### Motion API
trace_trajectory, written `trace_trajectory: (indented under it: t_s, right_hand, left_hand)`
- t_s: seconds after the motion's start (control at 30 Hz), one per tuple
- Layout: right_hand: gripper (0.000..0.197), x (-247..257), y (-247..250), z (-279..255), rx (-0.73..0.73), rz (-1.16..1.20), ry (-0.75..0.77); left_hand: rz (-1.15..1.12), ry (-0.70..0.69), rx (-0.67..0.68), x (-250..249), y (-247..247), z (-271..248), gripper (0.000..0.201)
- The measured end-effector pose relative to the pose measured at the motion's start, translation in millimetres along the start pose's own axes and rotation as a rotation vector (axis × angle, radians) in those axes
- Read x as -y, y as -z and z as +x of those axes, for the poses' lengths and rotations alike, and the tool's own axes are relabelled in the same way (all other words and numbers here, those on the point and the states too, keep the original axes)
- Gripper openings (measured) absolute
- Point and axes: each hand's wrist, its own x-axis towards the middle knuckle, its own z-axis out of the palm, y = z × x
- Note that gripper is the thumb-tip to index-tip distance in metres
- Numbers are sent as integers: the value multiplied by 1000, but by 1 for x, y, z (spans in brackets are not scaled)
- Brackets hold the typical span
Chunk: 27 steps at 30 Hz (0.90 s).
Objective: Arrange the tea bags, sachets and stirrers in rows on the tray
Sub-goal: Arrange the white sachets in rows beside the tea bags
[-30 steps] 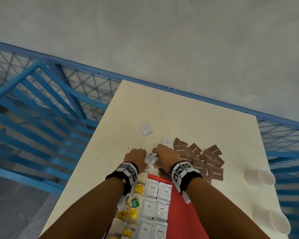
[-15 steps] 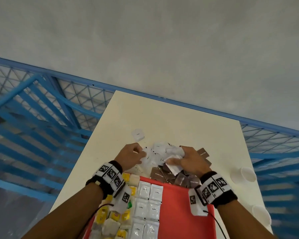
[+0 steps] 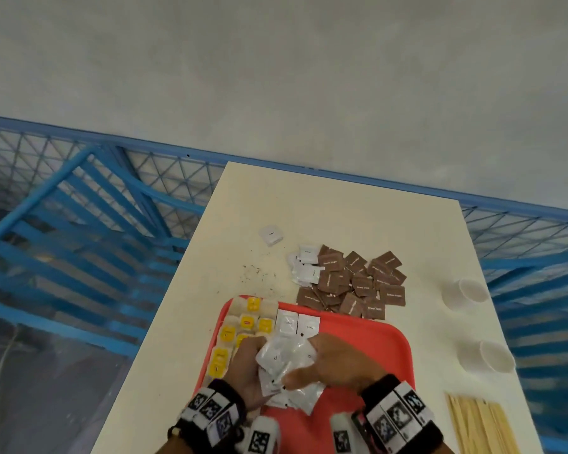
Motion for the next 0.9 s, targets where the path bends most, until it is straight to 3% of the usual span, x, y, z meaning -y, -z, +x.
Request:
trace_trajectory:
  t_s: [0.07,0.13,0.33,0.4,0.57,0.77,0.9]
  right_hand:
    - [38,-2,-6,-1,31,-31,-29]
    - [35,-4,-11,1,22,-42,-41]
    - [31,-6,-24,6,-75,45,-19]
    - [40,-5,-27,5,-153,110,-16]
    - [59,-4,-31,1,-397,234,-36]
    - [25,-13,-30,-8,-448,528,22]
    - [20,-18,-31,-13,-467,668,60]
  left_hand:
    - [-32,-21,-69,-1,5,-3,37]
    - [-48,-40,-83,-4,6,-7,9]
    - [346,-155,16,11,5,-17,50]
    - [352,-227,-48,16,8,-13,62]
    - [181,-320,-17,16,5,-15,45]
    - [76,-287,14,10,5,-25,34]
    - [129,-307,39,4,13,-31,35]
